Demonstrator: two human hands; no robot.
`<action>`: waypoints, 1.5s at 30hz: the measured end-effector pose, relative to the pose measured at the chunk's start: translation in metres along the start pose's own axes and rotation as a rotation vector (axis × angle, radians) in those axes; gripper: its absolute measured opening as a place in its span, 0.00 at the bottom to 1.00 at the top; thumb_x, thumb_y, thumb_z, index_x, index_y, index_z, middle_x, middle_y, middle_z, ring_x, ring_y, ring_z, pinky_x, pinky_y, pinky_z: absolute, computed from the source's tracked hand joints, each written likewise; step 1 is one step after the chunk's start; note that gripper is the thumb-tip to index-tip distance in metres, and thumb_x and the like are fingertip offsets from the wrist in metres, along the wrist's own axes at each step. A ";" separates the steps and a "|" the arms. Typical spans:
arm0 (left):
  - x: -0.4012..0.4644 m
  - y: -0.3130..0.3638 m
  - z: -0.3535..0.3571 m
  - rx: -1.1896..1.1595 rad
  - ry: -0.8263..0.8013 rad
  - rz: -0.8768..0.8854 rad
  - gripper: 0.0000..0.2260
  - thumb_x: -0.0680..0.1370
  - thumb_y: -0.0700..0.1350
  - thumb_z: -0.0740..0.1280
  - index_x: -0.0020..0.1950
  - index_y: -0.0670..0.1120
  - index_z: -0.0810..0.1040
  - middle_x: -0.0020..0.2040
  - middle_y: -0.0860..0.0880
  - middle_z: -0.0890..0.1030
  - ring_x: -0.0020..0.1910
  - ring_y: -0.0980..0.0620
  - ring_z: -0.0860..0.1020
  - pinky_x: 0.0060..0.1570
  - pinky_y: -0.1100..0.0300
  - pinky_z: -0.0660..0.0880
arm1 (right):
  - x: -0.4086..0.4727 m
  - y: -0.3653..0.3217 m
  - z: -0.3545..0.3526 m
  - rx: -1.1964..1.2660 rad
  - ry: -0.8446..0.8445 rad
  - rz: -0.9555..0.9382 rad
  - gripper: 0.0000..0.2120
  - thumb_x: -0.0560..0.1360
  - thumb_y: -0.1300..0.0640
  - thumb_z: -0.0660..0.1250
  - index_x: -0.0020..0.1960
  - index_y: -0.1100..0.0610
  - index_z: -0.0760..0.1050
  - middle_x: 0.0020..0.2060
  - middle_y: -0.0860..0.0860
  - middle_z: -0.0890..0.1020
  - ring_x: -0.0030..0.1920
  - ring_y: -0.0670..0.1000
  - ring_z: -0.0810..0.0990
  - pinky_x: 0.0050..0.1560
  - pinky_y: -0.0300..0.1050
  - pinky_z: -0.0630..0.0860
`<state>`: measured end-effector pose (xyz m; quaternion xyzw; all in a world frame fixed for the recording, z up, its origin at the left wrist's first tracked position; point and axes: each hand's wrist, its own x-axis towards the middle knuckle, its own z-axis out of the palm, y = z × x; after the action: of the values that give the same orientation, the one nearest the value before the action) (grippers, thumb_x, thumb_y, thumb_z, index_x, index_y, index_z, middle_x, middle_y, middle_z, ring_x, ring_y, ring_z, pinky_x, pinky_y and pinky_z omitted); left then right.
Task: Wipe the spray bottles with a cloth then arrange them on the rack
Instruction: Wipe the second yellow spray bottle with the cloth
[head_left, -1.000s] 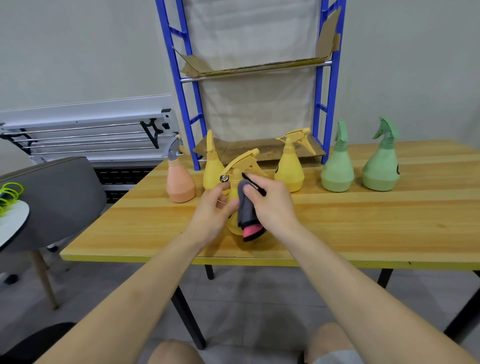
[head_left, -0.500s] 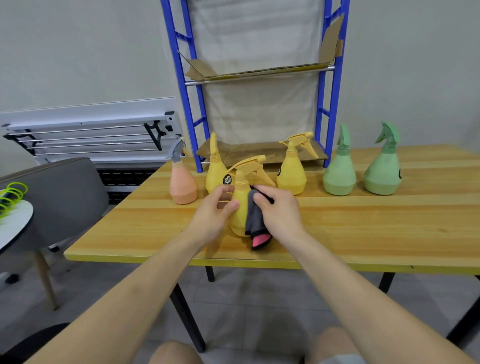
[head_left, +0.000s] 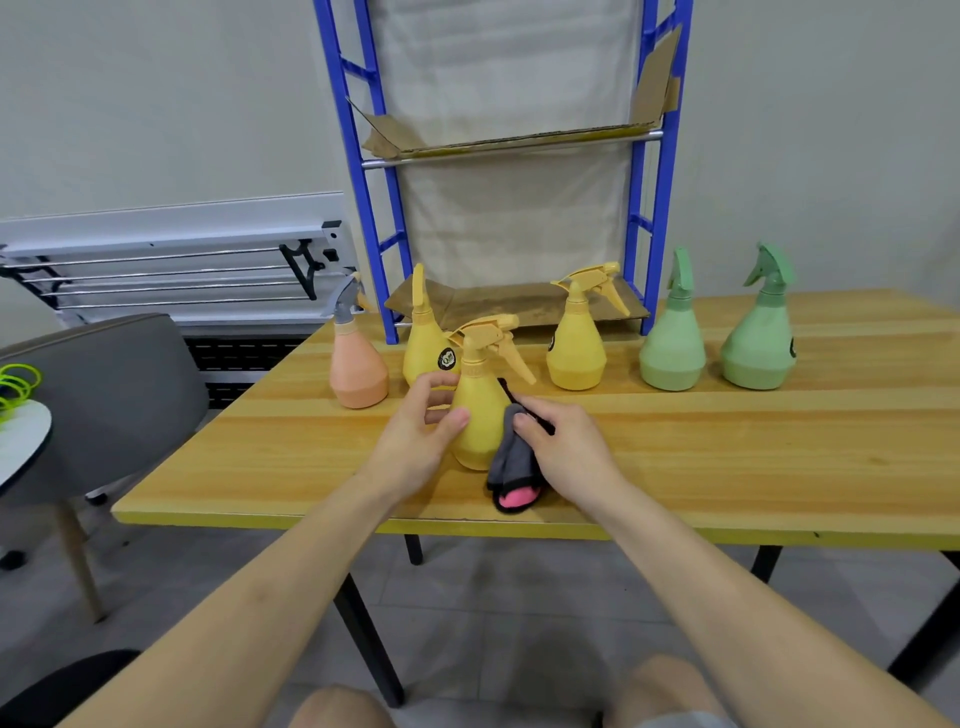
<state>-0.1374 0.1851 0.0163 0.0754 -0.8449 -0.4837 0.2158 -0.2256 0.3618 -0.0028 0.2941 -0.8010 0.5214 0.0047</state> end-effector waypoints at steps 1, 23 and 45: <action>0.000 0.000 0.000 -0.001 -0.004 0.004 0.18 0.83 0.48 0.67 0.72 0.55 0.70 0.64 0.53 0.77 0.60 0.64 0.76 0.56 0.66 0.75 | 0.000 -0.001 0.000 0.014 0.009 -0.006 0.17 0.83 0.55 0.65 0.70 0.51 0.78 0.65 0.44 0.82 0.66 0.45 0.78 0.64 0.39 0.73; -0.002 -0.003 0.006 -0.018 -0.016 -0.001 0.16 0.82 0.50 0.69 0.69 0.55 0.71 0.62 0.55 0.80 0.60 0.64 0.77 0.60 0.64 0.75 | 0.014 -0.023 -0.014 0.000 -0.001 -0.045 0.13 0.82 0.59 0.66 0.63 0.52 0.83 0.55 0.45 0.86 0.57 0.46 0.81 0.50 0.32 0.73; 0.000 -0.006 0.010 0.128 -0.003 0.036 0.20 0.84 0.52 0.63 0.76 0.51 0.70 0.67 0.53 0.73 0.61 0.63 0.73 0.69 0.61 0.67 | 0.012 -0.045 -0.011 0.010 0.067 -0.137 0.11 0.81 0.59 0.67 0.61 0.54 0.84 0.54 0.48 0.87 0.57 0.49 0.82 0.60 0.46 0.77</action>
<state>-0.1421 0.1897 0.0073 0.0731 -0.8755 -0.4249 0.2181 -0.2169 0.3523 0.0435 0.3307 -0.7758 0.5333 0.0659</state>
